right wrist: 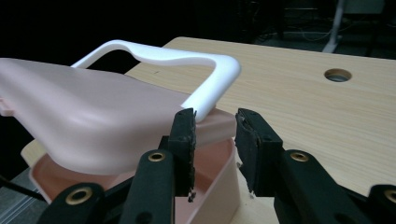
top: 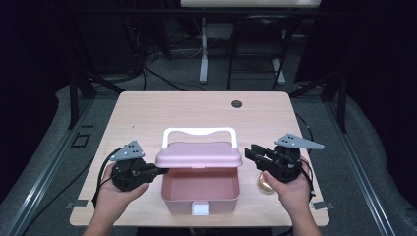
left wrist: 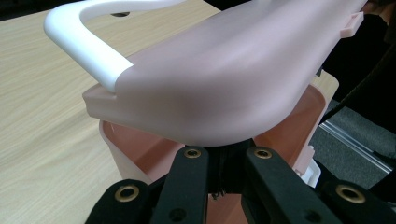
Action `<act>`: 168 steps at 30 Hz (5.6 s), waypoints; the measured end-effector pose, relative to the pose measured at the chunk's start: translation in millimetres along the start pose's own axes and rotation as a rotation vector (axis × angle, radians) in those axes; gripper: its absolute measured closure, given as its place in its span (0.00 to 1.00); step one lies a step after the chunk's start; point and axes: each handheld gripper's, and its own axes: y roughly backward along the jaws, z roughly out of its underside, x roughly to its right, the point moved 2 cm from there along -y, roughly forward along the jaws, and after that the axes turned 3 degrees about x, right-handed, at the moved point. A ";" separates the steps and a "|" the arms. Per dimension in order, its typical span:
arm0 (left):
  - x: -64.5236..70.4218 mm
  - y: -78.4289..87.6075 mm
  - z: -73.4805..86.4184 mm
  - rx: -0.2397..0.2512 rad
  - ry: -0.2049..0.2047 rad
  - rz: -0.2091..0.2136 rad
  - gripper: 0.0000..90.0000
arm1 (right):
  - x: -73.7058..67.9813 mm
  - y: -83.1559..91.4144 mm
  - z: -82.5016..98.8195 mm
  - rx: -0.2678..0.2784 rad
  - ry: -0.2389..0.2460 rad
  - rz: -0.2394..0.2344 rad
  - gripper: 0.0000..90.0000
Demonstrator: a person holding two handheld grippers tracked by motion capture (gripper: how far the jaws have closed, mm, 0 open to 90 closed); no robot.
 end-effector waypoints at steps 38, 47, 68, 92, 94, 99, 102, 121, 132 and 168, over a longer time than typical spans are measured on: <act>-6.7 0.1 -8.4 0.066 0.000 -0.021 1.00 | -36.1 -31.1 78.8 -0.160 0.106 -0.134 1.00; -9.0 -1.1 -10.1 0.080 0.009 -0.021 1.00 | -44.5 -36.2 86.4 -0.188 0.120 -0.144 1.00; -14.0 -2.8 -16.3 0.104 -0.002 -0.030 1.00 | -54.5 -41.1 95.9 -0.200 0.129 -0.151 1.00; -24.1 -9.1 -26.3 0.104 0.029 -0.045 1.00 | -57.7 -45.7 98.4 -0.197 0.101 -0.139 1.00; -24.8 -8.8 -27.2 0.094 0.020 -0.048 1.00 | -57.7 -45.9 98.5 -0.194 0.102 -0.137 1.00; -26.6 -10.2 -29.0 0.101 0.026 -0.050 1.00 | -57.7 -47.1 99.0 -0.190 0.110 -0.136 1.00; -28.0 -10.9 -30.7 0.101 0.028 -0.051 1.00 | -57.8 -47.2 99.0 -0.188 0.111 -0.135 1.00; -35.1 -15.2 -43.4 0.090 0.025 -0.081 1.00 | -58.3 -47.4 99.4 -0.187 0.120 -0.132 1.00; -39.6 -17.2 -46.1 0.092 0.036 -0.084 1.00 | -58.2 -47.5 99.5 -0.185 0.123 -0.133 1.00; -56.3 -28.0 -52.3 0.079 0.066 -0.119 1.00 | -57.9 -47.6 99.5 -0.183 0.129 -0.133 1.00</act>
